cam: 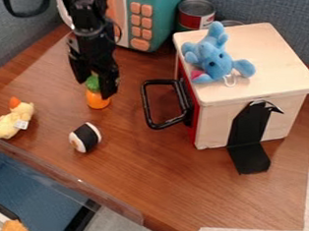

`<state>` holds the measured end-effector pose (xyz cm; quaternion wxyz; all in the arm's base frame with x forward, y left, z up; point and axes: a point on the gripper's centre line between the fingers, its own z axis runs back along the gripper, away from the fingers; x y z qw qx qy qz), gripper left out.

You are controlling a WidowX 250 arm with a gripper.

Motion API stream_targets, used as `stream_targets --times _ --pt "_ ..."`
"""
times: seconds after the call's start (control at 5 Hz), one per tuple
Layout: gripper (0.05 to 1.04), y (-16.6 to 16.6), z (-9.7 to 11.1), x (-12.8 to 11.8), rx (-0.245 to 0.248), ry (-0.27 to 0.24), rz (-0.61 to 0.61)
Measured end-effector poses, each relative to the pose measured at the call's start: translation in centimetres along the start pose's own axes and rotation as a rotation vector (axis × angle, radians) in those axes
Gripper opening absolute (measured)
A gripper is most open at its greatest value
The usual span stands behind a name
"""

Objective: Picking the orange and green troy and moving it

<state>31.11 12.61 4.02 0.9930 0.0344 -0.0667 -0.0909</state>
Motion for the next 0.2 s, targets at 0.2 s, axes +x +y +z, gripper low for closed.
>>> stream_targets --times 0.2 --pt "1.001 -0.35 4.8 0.1 -0.004 -0.066 -0.026"
